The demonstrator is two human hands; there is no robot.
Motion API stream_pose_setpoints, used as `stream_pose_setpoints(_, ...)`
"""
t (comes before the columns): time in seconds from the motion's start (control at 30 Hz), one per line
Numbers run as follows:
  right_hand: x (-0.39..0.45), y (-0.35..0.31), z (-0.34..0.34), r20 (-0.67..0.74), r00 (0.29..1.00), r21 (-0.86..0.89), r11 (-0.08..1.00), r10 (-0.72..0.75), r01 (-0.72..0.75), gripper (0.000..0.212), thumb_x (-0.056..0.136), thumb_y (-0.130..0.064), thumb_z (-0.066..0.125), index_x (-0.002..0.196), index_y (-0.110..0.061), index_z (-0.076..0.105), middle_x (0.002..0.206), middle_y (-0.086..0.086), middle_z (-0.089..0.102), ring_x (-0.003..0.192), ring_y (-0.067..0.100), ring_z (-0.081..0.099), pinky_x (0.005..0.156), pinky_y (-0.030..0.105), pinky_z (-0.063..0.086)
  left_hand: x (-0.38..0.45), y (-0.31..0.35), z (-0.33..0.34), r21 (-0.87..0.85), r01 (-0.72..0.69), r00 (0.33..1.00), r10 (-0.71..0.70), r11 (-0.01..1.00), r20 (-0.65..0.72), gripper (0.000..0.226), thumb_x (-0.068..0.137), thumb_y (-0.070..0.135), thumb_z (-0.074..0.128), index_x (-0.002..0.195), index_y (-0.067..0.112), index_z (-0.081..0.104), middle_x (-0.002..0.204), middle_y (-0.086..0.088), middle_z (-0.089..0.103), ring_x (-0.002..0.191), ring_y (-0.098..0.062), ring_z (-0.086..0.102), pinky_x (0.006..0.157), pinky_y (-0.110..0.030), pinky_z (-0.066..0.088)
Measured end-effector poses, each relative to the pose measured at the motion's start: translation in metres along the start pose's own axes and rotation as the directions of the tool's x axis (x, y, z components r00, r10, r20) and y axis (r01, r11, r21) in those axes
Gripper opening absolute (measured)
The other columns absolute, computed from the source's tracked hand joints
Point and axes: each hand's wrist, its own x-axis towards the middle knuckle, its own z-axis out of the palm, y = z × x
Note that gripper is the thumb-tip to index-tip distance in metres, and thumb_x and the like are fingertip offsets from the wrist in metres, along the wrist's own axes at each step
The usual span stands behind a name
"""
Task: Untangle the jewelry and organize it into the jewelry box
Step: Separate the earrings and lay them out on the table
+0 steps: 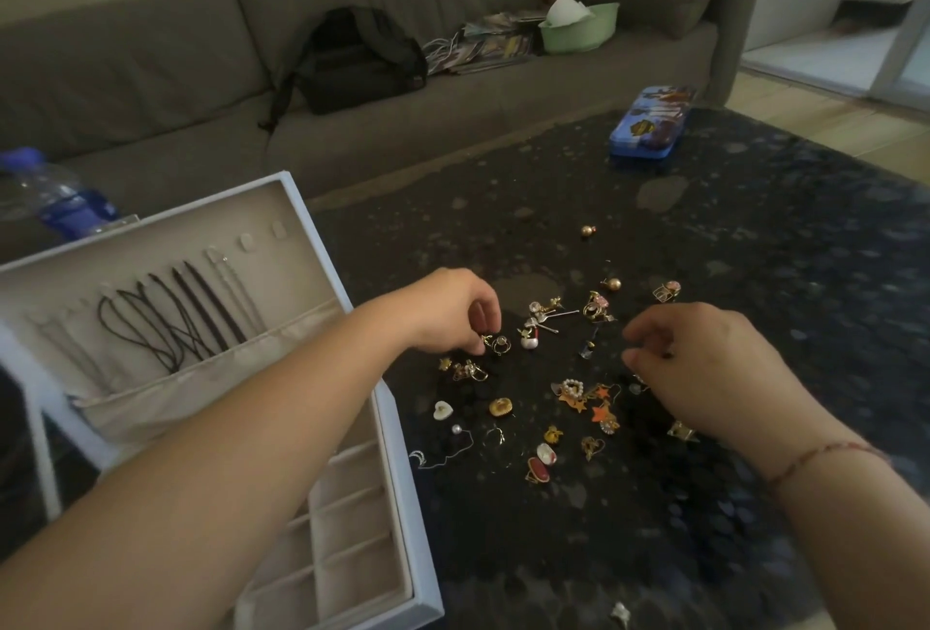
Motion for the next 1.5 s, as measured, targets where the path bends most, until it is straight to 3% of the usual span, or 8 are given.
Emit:
stream_pose_setpoints(0.13,-0.001,-0.001,-0.001,0.016,1.0,-0.005,1.0,-0.007,0.007,0.023,0.091,-0.034,0.064,0.114,-0.033,0.063,0.092,-0.015,0.061,0.09,0.01,0.057,0.075,0.027,0.05,-0.005,0.0,0.006,0.032,-0.024,1.0,0.024,0.999,0.011,0.021,0.085,0.015,0.077,0.102,0.025,0.072,0.099,0.012,0.066,0.09,-0.004,0.062,0.075,-0.02,0.051)
stream_pose_setpoints(0.27,-0.003,-0.001,-0.002,0.008,1.0,-0.011,1.0,-0.013,0.013,0.021,0.092,-0.033,0.064,0.113,-0.033,0.064,0.091,-0.015,0.061,0.092,0.011,0.056,0.073,0.027,0.048,-0.011,-0.003,0.0,0.017,-0.006,0.999,0.005,1.0,0.045,0.023,0.085,0.009,0.075,0.103,0.024,0.072,0.092,0.012,0.068,0.09,-0.004,0.065,0.082,-0.024,0.055)
stream_pose_setpoints(0.47,-0.003,-0.003,-0.002,-0.009,1.0,-0.011,1.0,-0.007,0.007,0.021,0.091,-0.032,0.064,0.112,-0.032,0.065,0.091,-0.014,0.061,0.088,0.011,0.054,0.07,0.026,0.043,-0.013,-0.006,-0.003,0.005,0.051,0.986,-0.049,0.999,-0.158,0.027,0.09,0.002,0.066,0.096,0.028,0.066,0.093,0.009,0.063,0.092,-0.01,0.063,0.081,-0.026,0.054)
stream_pose_setpoints(0.7,-0.003,-0.003,-0.004,-0.006,1.0,-0.003,1.0,-0.005,0.005,0.021,0.091,-0.03,0.065,0.112,-0.031,0.066,0.087,-0.014,0.059,0.08,0.008,0.05,0.07,0.027,0.041,-0.037,0.004,-0.003,0.175,-0.049,0.998,0.042,0.983,0.041,0.02,0.088,0.007,0.07,0.096,0.025,0.068,0.09,0.013,0.062,0.085,-0.005,0.061,0.073,-0.022,0.051)
stream_pose_setpoints(0.9,-0.003,-0.004,-0.002,-0.013,1.0,-0.004,1.0,-0.019,0.019,0.02,0.091,-0.03,0.066,0.11,-0.031,0.067,0.089,-0.012,0.061,0.084,0.011,0.051,0.072,0.027,0.041,-0.072,0.013,0.003,0.39,-0.117,0.992,0.09,0.913,0.086,0.017,0.083,0.02,0.074,0.081,0.032,0.062,0.077,0.015,0.059,0.075,-0.006,0.06,0.067,-0.026,0.052)
stream_pose_setpoints(1.1,-0.003,0.001,-0.016,-0.079,0.997,0.061,0.998,-0.008,0.013,0.014,0.088,-0.029,0.068,0.102,-0.03,0.07,0.089,-0.007,0.061,0.087,0.014,0.053,0.077,0.025,0.039,-0.079,0.017,0.017,0.384,-0.126,0.991,0.098,0.915,0.093,0.024,0.084,0.037,0.075,0.106,0.034,0.068,0.089,0.015,0.063,0.081,-0.004,0.06,0.065,-0.023,0.048)
stream_pose_setpoints(1.4,-0.005,0.034,-0.035,-0.18,0.976,0.197,0.976,0.127,-0.091,0.005,0.087,-0.028,0.071,0.089,-0.031,0.067,0.088,-0.001,0.064,0.088,0.016,0.057,0.078,0.023,0.036,-0.085,0.021,0.038,0.457,-0.182,0.983,0.157,0.87,0.092,0.015,0.087,0.023,0.067,0.097,0.034,0.066,0.091,0.01,0.061,0.086,-0.014,0.062,0.073,-0.034,0.056)
stream_pose_setpoints(1.5,-0.008,0.041,-0.038,-0.169,0.976,0.208,0.973,0.138,-0.102,0.005,0.088,-0.027,0.07,0.092,-0.029,0.068,0.085,-0.004,0.062,0.088,0.016,0.056,0.078,0.023,0.036,-0.091,0.026,0.042,0.447,-0.218,0.975,0.174,0.867,0.139,0.016,0.089,0.02,0.061,0.088,0.036,0.059,0.09,0.011,0.058,0.085,-0.01,0.059,0.073,-0.029,0.054)
